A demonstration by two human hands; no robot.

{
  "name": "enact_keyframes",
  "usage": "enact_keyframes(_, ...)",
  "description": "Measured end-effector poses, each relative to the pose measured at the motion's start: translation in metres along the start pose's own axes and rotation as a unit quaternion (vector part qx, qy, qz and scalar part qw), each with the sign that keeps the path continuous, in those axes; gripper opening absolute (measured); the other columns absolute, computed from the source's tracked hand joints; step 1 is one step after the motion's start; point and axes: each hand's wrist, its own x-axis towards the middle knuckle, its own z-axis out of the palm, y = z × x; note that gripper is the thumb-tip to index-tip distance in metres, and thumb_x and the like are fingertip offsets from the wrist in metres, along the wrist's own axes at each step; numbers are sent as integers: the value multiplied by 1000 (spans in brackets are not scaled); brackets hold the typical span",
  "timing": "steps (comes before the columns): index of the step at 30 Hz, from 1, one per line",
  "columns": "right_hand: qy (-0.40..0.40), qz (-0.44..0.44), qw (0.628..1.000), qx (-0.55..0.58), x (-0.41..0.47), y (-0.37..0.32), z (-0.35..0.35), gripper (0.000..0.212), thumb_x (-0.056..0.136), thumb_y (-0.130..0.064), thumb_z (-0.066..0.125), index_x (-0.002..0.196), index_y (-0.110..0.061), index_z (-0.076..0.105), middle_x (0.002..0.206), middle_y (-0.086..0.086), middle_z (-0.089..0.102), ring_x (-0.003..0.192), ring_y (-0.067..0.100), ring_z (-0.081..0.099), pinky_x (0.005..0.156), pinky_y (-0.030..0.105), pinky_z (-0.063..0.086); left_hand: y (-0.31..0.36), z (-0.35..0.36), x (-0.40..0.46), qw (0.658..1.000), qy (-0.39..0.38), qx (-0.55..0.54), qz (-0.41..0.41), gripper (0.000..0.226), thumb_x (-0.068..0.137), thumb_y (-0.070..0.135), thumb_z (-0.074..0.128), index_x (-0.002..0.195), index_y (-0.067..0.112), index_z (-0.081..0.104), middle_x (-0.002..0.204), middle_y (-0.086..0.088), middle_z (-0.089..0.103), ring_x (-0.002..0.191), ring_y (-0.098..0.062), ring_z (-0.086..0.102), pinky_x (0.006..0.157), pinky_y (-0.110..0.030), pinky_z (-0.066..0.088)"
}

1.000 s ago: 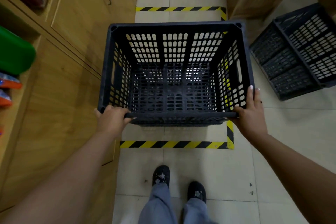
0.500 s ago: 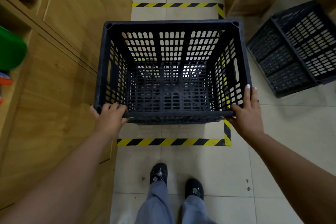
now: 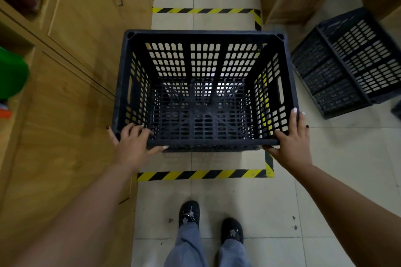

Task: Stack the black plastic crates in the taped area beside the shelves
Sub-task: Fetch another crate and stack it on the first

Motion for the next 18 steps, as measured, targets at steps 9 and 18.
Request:
enact_keyframes(9, -16, 5, 1000, 0, 1, 2, -2, 37, 71, -42, 77, 88, -11, 69, 155, 26, 8, 143, 44, 2, 106, 61, 25, 4, -9, 1, 999, -37, 12, 1, 95, 55, 89, 6, 121, 38, 54, 149, 4, 38, 143, -23, 16, 108, -65, -13)
enact_keyframes(18, -20, 17, 1000, -13, 7, 35, -2, 32, 70, -37, 79, 84, -10, 67, 155, 27, 8, 142, 46, 5, 103, 62, 28, 32, -13, 18, 999, -18, 11, 26, 98, 56, 89, 3, 117, 34, 57, 144, 3, 44, 139, -23, 25, 108, -67, -11)
